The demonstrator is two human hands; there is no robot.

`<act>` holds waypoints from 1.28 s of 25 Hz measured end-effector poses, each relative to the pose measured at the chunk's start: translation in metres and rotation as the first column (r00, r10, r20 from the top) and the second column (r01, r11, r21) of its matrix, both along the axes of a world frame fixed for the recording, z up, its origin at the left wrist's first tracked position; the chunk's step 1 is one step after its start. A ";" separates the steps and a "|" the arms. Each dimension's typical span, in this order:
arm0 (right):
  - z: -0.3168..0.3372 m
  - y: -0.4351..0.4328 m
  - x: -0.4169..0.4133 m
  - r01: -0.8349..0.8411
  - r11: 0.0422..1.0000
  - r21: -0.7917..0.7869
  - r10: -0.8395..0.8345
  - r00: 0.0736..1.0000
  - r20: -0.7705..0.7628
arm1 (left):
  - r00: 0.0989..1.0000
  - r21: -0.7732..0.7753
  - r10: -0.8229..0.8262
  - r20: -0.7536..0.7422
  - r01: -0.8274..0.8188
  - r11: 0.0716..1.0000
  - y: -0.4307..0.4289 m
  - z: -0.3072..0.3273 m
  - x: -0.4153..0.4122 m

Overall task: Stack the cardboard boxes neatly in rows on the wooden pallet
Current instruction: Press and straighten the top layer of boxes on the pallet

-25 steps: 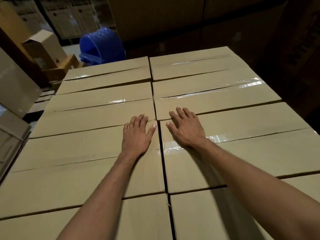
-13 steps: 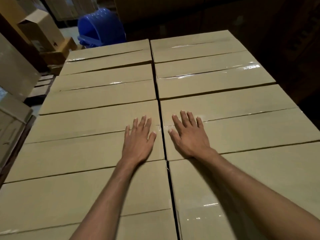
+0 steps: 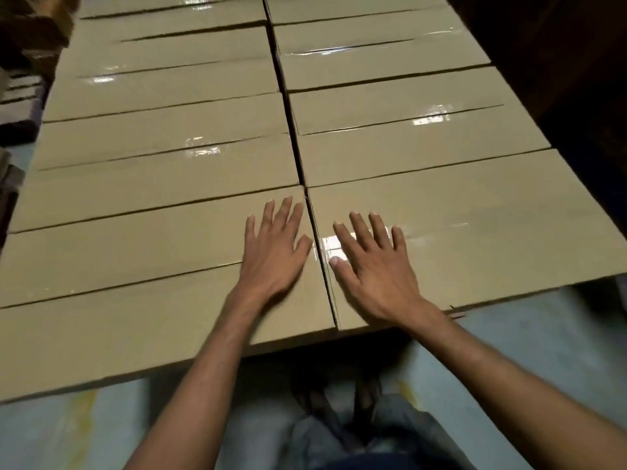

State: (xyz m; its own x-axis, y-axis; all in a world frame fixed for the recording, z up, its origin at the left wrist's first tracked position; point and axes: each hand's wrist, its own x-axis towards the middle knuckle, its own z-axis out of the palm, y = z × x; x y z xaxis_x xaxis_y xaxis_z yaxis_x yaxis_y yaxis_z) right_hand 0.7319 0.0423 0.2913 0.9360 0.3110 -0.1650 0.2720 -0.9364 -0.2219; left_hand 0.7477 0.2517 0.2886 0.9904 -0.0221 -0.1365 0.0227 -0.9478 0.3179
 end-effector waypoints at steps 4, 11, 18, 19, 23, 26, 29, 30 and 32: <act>0.000 0.007 0.012 -0.040 0.999 0.032 0.040 0.999 0.013 | 0.998 0.001 0.043 0.052 -0.043 0.999 -0.009 0.002 -0.006; -0.015 -0.052 -0.069 -0.010 1.000 0.009 0.009 0.982 0.186 | 1.000 0.136 -0.010 0.023 0.007 0.991 -0.030 -0.005 -0.113; -0.034 -0.045 -0.065 0.024 0.999 -0.040 -0.014 0.971 0.238 | 0.994 0.260 -0.008 0.111 -0.022 0.965 -0.038 -0.019 -0.105; -0.038 -0.045 -0.068 0.037 0.999 -0.040 -0.025 0.964 0.265 | 0.993 0.253 -0.010 0.116 -0.019 0.967 -0.038 -0.021 -0.105; -0.041 -0.041 -0.067 0.043 0.999 -0.025 -0.035 0.967 0.253 | 0.993 0.225 -0.004 0.115 -0.022 0.974 -0.037 -0.023 -0.107; -0.040 -0.044 -0.070 0.031 0.999 -0.021 -0.025 0.967 0.252 | 0.994 0.208 -0.008 0.112 -0.016 0.978 -0.038 -0.024 -0.111; -0.039 -0.042 -0.072 0.042 0.999 -0.025 -0.035 0.969 0.244 | 0.990 0.217 0.026 0.139 -0.056 0.974 -0.041 -0.025 -0.112; -0.038 -0.042 -0.070 0.048 0.999 -0.024 -0.041 0.969 0.243 | 0.989 0.216 0.030 0.146 -0.061 0.975 -0.041 -0.024 -0.111; -0.037 -0.042 -0.070 0.025 0.999 -0.024 -0.020 0.978 0.206 | 0.990 0.212 0.026 0.139 -0.055 0.976 -0.042 -0.025 -0.112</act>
